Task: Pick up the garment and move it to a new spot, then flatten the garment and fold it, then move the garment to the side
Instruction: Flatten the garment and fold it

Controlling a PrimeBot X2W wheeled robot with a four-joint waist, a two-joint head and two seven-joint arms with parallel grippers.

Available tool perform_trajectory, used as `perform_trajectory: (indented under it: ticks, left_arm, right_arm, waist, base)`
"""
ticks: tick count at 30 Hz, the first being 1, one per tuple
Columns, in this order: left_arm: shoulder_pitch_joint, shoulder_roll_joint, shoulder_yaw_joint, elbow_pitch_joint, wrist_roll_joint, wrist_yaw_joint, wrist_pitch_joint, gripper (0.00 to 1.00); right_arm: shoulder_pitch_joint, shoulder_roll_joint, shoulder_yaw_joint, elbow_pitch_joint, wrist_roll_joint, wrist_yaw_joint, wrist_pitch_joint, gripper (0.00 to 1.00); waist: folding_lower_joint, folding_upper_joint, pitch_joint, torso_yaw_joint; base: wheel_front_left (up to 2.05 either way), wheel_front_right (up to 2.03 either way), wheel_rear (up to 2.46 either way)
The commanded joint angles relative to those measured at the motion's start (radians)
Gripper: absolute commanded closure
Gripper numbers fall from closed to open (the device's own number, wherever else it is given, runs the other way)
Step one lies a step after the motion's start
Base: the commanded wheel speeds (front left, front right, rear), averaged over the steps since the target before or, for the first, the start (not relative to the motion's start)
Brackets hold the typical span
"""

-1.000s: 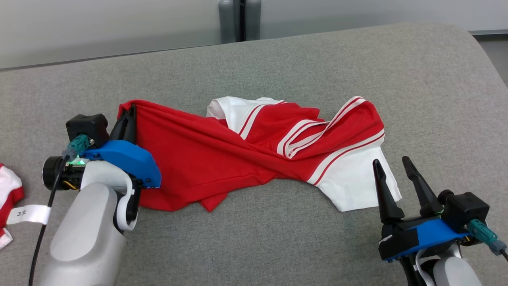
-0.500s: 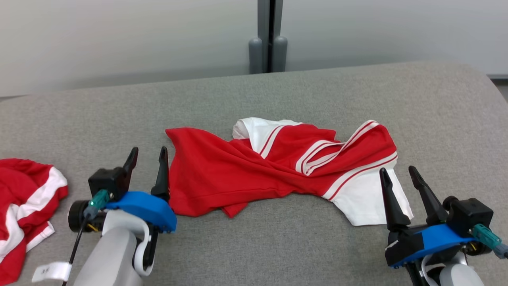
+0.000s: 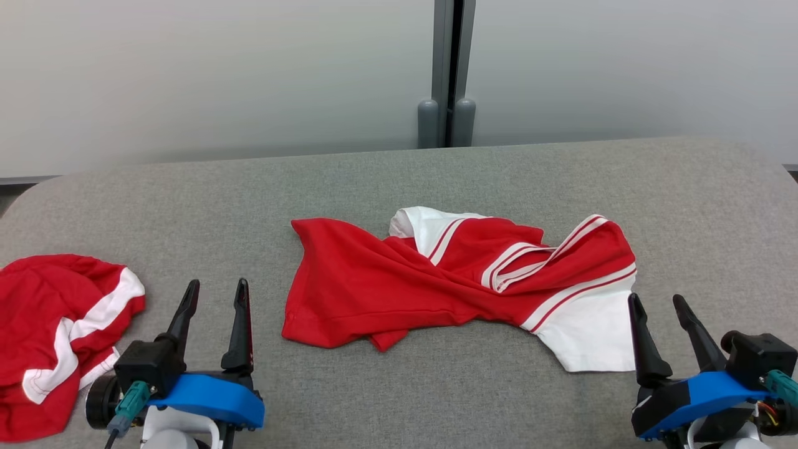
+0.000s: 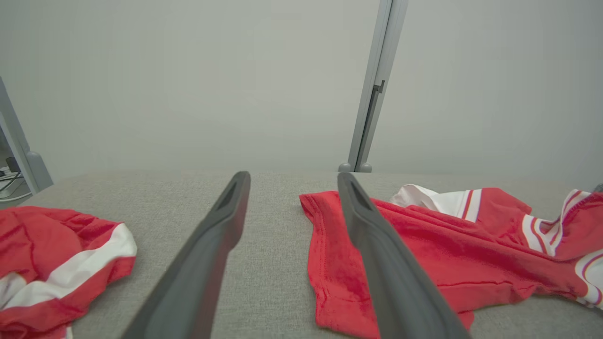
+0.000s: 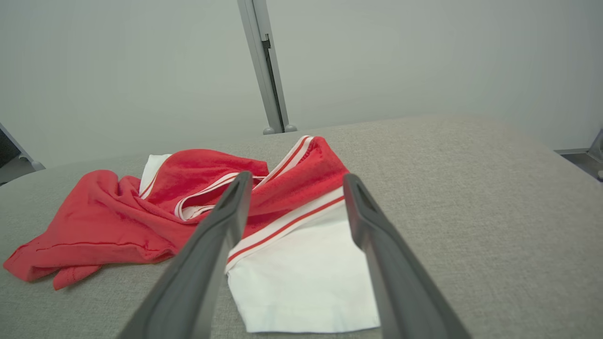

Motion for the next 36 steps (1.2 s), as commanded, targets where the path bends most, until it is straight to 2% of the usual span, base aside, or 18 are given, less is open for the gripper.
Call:
perform_trajectory:
  ticks: [1,18,31,36]
  left_arm:
    - [0.024,-0.003,0.018,-0.020,0.011,0.003,-0.005,0.00]
    - [0.131,-0.026,0.086,-0.029,0.025,-0.009,-0.005,0.00]
    - [0.100,-0.028,0.057,0.008,0.047,-0.042,0.005,0.00]
    - [0.054,-0.035,0.024,0.030,0.053,-0.048,0.060,0.00]
  right_arm:
    - [0.017,-0.001,-0.010,0.005,-0.012,0.000,0.004,0.00]
    - [0.059,-0.001,-0.041,0.008,0.004,0.000,0.029,0.00]
    - [0.030,-0.001,-0.037,0.005,-0.006,0.000,0.052,0.00]
    - [-0.004,-0.001,-0.081,0.010,-0.023,0.000,0.125,0.00]
  waist:
    - [0.0002,0.0000,-0.009,0.004]
    - [0.0002,0.0000,-0.048,0.014]
    - [0.0002,0.0000,-0.027,0.009]
    - [0.0002,0.0000,0.000,0.001]
  base:
    - [0.00,0.00,0.00]
    - [0.00,0.00,0.00]
    - [0.00,0.00,0.00]
    - [0.00,0.00,0.00]
